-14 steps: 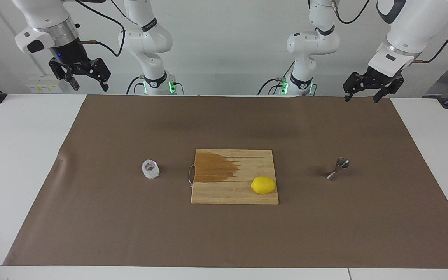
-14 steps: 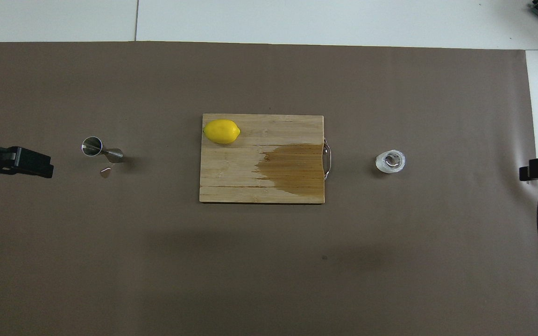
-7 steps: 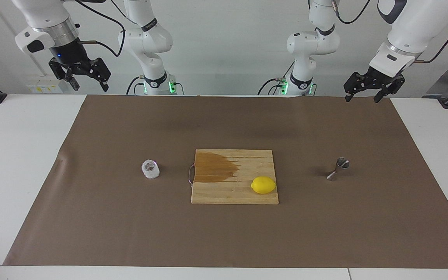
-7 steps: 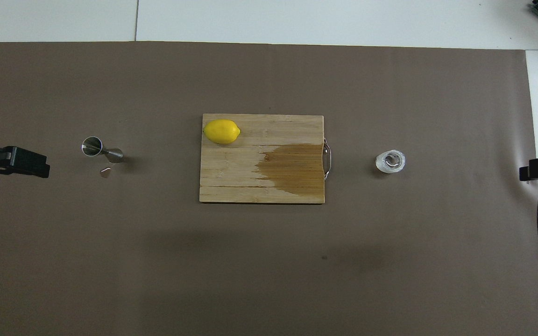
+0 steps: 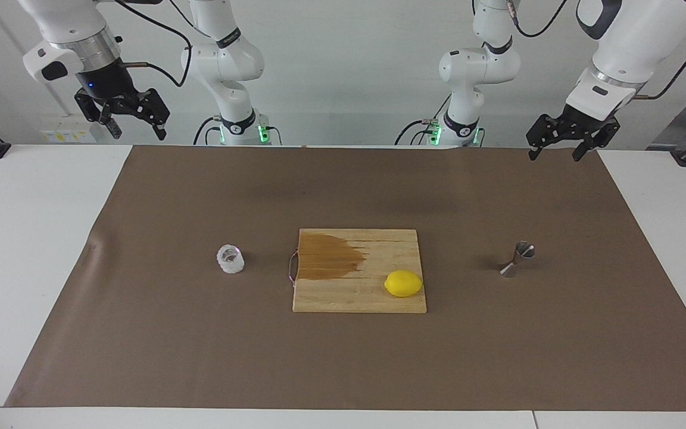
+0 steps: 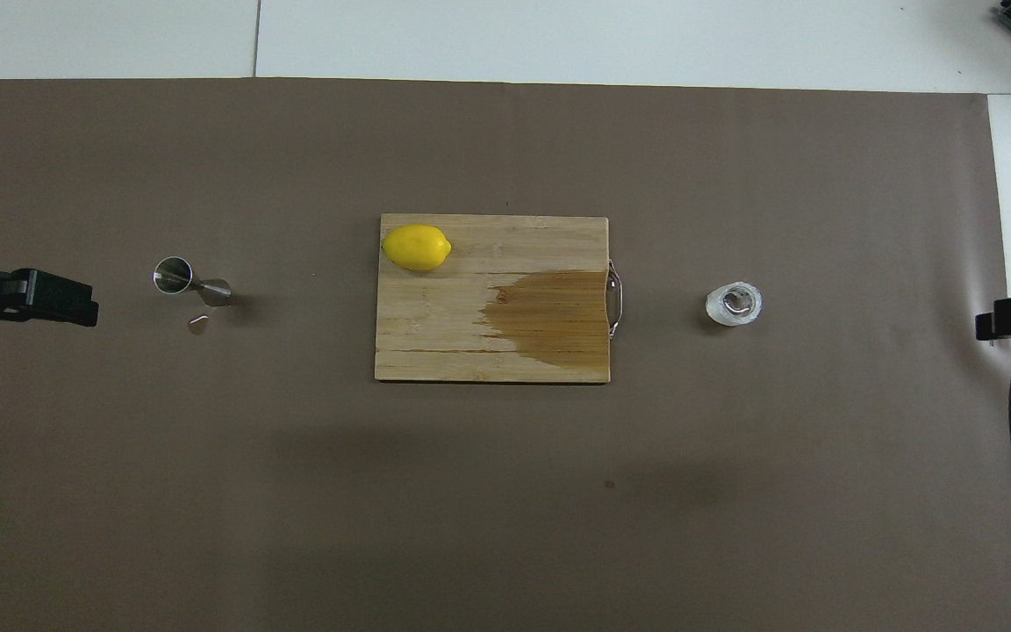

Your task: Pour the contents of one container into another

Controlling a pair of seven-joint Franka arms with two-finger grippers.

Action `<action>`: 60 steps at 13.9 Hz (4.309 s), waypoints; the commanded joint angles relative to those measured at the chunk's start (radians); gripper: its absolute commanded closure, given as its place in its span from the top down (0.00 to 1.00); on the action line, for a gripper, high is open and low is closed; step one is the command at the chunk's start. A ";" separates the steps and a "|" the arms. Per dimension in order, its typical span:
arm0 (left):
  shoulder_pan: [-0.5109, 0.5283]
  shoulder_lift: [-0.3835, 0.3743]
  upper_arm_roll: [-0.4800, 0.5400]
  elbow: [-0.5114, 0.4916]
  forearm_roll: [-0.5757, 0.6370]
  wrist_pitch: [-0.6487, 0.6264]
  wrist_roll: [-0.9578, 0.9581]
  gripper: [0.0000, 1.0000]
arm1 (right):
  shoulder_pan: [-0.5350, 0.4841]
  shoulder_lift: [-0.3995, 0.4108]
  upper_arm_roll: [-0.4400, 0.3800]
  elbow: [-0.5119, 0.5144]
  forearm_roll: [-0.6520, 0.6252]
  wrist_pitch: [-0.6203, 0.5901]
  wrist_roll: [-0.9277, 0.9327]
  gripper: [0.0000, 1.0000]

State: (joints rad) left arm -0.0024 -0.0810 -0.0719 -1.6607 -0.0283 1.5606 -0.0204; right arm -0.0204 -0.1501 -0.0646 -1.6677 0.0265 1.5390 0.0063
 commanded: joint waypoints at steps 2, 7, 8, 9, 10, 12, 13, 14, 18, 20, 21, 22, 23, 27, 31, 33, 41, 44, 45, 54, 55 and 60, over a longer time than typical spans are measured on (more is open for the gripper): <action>0.012 -0.054 -0.002 -0.099 -0.054 0.067 -0.085 1.00 | -0.007 -0.006 0.006 0.002 0.003 -0.011 0.009 1.00; 0.087 -0.060 -0.002 -0.172 -0.174 0.088 -0.298 1.00 | -0.007 -0.006 0.006 0.000 0.003 -0.011 0.009 1.00; 0.100 -0.078 -0.002 -0.206 -0.203 0.084 -0.308 1.00 | -0.007 -0.006 0.006 0.000 0.003 -0.011 0.009 1.00; 0.101 -0.113 -0.002 -0.262 -0.206 0.098 -0.346 1.00 | -0.009 -0.006 0.006 0.000 0.003 -0.011 0.009 1.00; 0.105 -0.140 -0.003 -0.318 -0.208 0.164 -0.378 1.00 | -0.009 -0.006 0.006 0.000 0.003 -0.011 0.009 1.00; 0.117 -0.146 -0.002 -0.336 -0.260 0.220 -0.502 1.00 | -0.009 -0.006 0.006 0.000 0.003 -0.011 0.009 1.00; 0.128 -0.141 -0.002 -0.338 -0.296 0.234 -0.565 1.00 | -0.009 -0.006 0.006 0.000 0.003 -0.011 0.009 1.00; 0.124 -0.134 -0.003 -0.337 -0.307 0.255 -0.643 1.00 | -0.009 -0.006 0.006 0.000 0.003 -0.011 0.009 1.00; 0.117 -0.083 -0.003 -0.338 -0.341 0.297 -0.866 1.00 | -0.009 -0.006 0.006 0.000 0.003 -0.011 0.009 1.00; 0.127 -0.059 -0.003 -0.340 -0.402 0.346 -0.999 1.00 | -0.009 -0.006 0.006 0.000 0.003 -0.011 0.009 1.00; 0.127 -0.043 -0.003 -0.340 -0.424 0.361 -1.039 1.00 | -0.009 -0.006 0.006 0.000 0.003 -0.011 0.009 1.00; 0.130 -0.028 -0.003 -0.340 -0.442 0.368 -1.059 1.00 | -0.007 -0.006 0.006 0.000 0.003 -0.011 0.009 1.00; 0.131 -0.014 -0.003 -0.341 -0.459 0.378 -1.088 1.00 | -0.009 -0.006 0.006 0.000 0.003 -0.011 0.009 1.00; 0.185 0.009 -0.003 -0.385 -0.591 0.452 -1.181 1.00 | -0.009 -0.006 0.006 0.002 0.003 -0.011 0.009 1.00; 0.191 0.010 -0.003 -0.467 -0.715 0.593 -1.271 1.00 | -0.009 -0.006 0.006 0.000 0.003 -0.011 0.009 1.00; 0.193 0.003 -0.002 -0.537 -0.765 0.674 -1.309 1.00 | -0.009 -0.006 0.006 0.000 0.003 -0.011 0.009 1.00; 0.188 0.007 -0.003 -0.625 -0.886 0.848 -1.392 1.00 | -0.009 -0.006 0.006 0.000 0.003 -0.011 0.009 1.00; 0.170 0.009 -0.003 -0.662 -0.935 0.924 -1.400 1.00 | -0.009 -0.006 0.006 0.000 0.003 -0.011 0.009 1.00; 0.153 0.009 -0.003 -0.669 -0.953 0.946 -1.400 1.00 | -0.009 -0.006 0.006 0.000 0.003 -0.011 0.009 1.00; 0.131 0.064 -0.003 -0.680 -1.044 1.012 -1.394 1.00 | -0.007 -0.006 0.006 0.000 0.003 -0.011 0.009 1.00; 0.104 0.067 -0.003 -0.679 -1.047 1.023 -1.392 1.00 | -0.009 -0.006 0.006 0.000 0.003 -0.011 0.009 1.00; 0.096 0.081 -0.003 -0.679 -1.050 1.038 -1.391 1.00 | -0.009 -0.006 0.006 0.000 0.003 -0.011 0.009 1.00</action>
State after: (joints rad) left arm 0.1071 -0.0072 -0.0809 -2.3338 -1.0570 2.5727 -1.4106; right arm -0.0204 -0.1501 -0.0646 -1.6677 0.0265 1.5390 0.0063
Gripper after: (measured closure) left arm 0.000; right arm 0.000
